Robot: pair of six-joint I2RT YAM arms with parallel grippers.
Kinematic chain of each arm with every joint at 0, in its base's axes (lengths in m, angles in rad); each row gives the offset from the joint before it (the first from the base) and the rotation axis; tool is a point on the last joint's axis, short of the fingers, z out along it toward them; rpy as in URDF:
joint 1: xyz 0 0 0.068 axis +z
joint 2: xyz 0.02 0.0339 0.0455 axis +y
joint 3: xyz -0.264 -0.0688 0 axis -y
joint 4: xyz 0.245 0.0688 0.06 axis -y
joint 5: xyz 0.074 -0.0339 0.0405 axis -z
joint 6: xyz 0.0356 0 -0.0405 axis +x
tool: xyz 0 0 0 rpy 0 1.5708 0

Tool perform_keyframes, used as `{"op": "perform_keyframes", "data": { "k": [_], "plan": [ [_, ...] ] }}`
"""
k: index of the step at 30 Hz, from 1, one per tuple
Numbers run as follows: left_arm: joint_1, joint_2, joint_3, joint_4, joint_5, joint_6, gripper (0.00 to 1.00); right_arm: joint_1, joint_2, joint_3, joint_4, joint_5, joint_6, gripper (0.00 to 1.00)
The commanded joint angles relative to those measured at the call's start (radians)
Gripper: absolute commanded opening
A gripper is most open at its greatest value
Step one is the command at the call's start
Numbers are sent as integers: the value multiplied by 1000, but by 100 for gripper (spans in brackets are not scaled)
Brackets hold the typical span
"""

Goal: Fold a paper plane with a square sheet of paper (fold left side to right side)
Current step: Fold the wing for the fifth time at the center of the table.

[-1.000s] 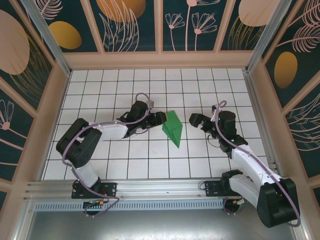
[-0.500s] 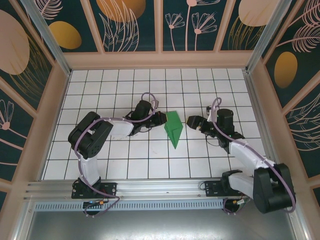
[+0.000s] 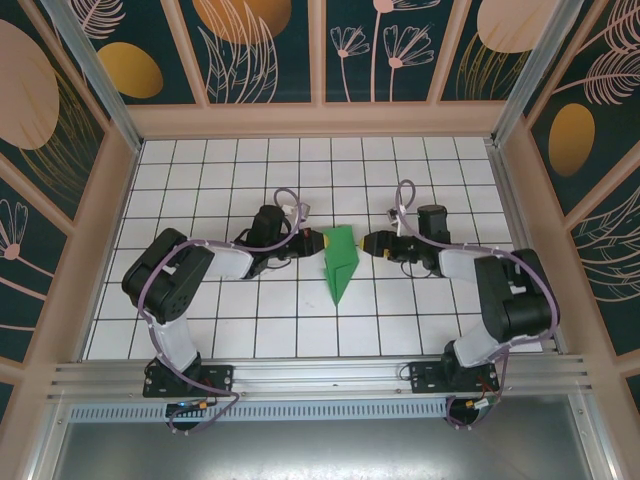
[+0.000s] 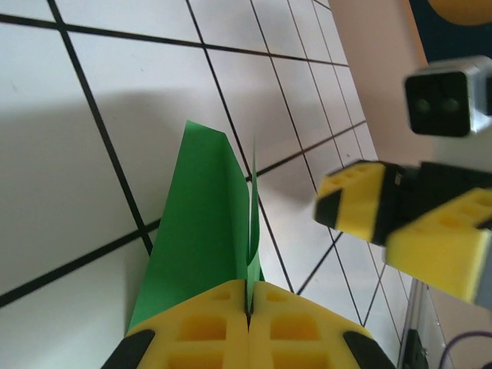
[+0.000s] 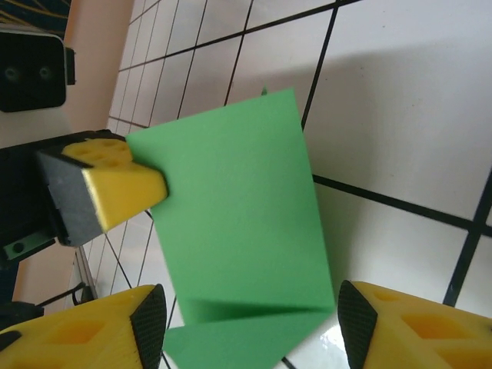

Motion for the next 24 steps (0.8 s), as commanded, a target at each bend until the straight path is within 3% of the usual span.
{"op": "perform_keyframes", "data": {
  "k": [1, 11, 16, 24],
  "plan": [
    [7, -19, -22, 70, 65, 26, 0, -5, 76, 32, 142, -100, -38, 62],
    [7, 8, -37, 130, 102, 0, 0, 11, 228, 50, 295, -205, -16, 58],
    [7, 24, -34, 134, 108, -2, 0, 27, 249, 58, 309, -236, -17, 51],
    [7, 43, -29, 119, 96, 8, 0, 25, 213, 70, 191, -201, -87, 34]
  ]
}}
